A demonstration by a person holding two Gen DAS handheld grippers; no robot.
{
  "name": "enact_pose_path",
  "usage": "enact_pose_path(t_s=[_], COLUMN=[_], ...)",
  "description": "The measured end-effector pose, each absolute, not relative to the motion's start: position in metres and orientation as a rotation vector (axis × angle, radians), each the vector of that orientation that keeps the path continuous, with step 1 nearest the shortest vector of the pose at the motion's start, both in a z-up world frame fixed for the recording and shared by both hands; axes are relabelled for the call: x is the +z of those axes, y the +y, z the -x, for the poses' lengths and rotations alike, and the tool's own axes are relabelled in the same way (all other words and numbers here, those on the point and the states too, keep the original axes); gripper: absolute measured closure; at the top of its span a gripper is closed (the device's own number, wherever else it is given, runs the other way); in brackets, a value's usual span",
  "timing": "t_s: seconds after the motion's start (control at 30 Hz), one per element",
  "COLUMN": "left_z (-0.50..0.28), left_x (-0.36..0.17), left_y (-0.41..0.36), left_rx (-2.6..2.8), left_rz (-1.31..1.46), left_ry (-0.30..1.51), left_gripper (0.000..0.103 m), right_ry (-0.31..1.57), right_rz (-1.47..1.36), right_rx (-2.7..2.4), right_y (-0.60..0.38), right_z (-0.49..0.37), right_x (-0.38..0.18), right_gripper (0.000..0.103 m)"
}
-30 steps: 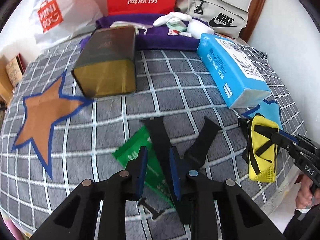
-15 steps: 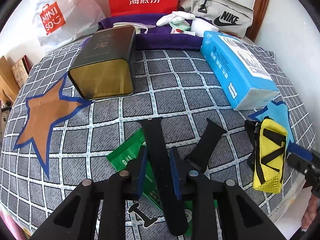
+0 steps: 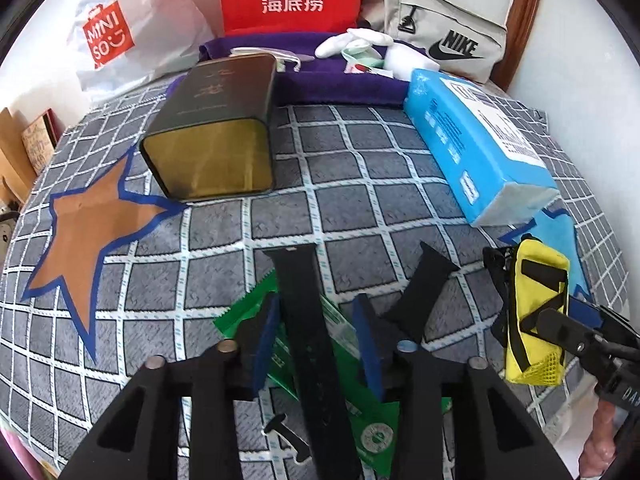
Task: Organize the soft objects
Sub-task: 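Grasp the yellow pouch with the right tool while the left tool grasps the black watch strap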
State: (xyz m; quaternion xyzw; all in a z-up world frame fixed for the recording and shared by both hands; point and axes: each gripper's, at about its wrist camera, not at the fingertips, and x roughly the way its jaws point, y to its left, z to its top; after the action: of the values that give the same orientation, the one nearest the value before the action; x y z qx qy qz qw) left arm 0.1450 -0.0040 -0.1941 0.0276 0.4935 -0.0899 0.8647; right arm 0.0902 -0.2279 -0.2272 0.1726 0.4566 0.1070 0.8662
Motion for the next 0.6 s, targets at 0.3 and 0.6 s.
enact_pose_path(t_s=[0.3, 0.6], left_z=[-0.15, -0.148], left_x=[-0.187, -0.169], left_y=[0.017, 0.043], left_rx=[-0.202, -0.196], left_rz=[0.057, 0.159], left_ry=[1.053, 1.035], left_gripper=[0.083, 0.084], right_ry=[0.919, 0.869], right_rz=[-0.243, -0.256], right_rx=[0.212, 0.305], right_y=[-0.217, -0.219], right_z=[-0.096, -0.093], right_x=[-0.22, -0.192], right_gripper=[0.086, 0.094])
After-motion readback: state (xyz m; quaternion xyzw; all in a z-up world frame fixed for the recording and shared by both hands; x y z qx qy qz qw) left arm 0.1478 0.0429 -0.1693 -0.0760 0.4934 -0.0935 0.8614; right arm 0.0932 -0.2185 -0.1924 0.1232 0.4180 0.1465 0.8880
